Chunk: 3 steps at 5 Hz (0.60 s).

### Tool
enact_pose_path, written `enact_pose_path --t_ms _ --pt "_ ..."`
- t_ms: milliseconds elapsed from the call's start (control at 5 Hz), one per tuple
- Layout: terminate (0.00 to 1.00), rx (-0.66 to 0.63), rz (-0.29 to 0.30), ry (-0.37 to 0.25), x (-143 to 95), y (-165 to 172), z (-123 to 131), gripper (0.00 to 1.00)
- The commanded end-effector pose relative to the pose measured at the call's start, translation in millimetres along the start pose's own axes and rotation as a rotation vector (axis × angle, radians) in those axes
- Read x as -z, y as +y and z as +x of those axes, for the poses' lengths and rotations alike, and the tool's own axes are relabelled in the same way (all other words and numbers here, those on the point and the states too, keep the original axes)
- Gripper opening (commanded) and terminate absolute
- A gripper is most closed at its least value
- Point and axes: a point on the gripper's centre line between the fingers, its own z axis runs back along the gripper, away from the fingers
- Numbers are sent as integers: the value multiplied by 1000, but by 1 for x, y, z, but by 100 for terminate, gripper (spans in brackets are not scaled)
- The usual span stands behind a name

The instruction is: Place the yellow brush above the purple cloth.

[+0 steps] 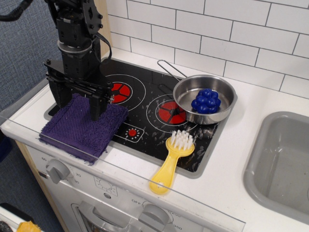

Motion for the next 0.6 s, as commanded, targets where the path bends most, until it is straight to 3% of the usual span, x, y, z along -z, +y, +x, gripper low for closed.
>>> enact_pose_path --t_ms 0,400 --pt "0 0 0 0 0 0 0 100" --pt "0 254 -85 -141 -29 -82 7 100"
